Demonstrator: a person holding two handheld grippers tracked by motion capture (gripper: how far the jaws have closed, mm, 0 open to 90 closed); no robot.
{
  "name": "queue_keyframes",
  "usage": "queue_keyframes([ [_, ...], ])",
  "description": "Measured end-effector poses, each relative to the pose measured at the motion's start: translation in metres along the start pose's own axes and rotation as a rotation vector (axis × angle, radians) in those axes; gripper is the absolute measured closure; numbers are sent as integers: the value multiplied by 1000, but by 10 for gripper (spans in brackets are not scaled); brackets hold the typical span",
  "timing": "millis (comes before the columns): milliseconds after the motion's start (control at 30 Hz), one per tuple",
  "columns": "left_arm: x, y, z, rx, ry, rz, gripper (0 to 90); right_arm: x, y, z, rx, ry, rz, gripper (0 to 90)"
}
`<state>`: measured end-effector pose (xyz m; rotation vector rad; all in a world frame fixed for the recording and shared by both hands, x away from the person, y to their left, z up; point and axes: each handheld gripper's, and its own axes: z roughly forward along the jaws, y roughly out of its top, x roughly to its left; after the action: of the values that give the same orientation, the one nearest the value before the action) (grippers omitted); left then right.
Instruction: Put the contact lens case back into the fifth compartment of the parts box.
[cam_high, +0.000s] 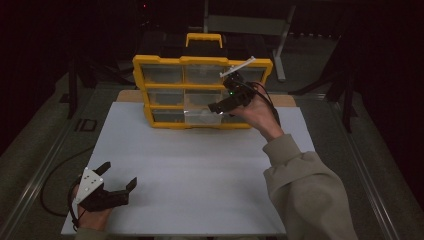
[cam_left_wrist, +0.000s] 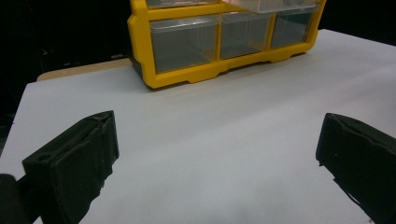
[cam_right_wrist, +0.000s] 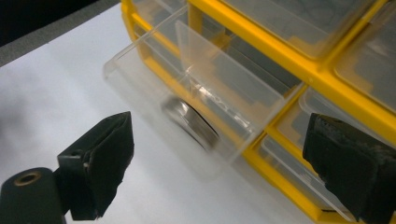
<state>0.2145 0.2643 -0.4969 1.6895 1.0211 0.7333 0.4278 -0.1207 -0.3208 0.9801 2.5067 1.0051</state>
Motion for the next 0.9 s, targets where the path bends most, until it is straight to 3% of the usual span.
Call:
queue_keyframes([
  [233, 0, 0, 0, -2, 2, -2, 1, 8, -40, -24, -57, -3, -33, 90],
  [400, -1, 1, 0, 0, 2, 0, 1, 16, -83, -43, -144, 1, -60, 90],
  [467, -1, 1, 0, -1, 2, 0, 1, 16, -83, -43, -144, 1, -60, 90],
  [533, 0, 1, 0, -2, 4, 0, 1, 19, -101, -46, -171, -9, -69, 90],
  [900, 1, 1, -1, -8, 5, -7, 1, 24, -152, -52, -285, 16, -26, 90],
])
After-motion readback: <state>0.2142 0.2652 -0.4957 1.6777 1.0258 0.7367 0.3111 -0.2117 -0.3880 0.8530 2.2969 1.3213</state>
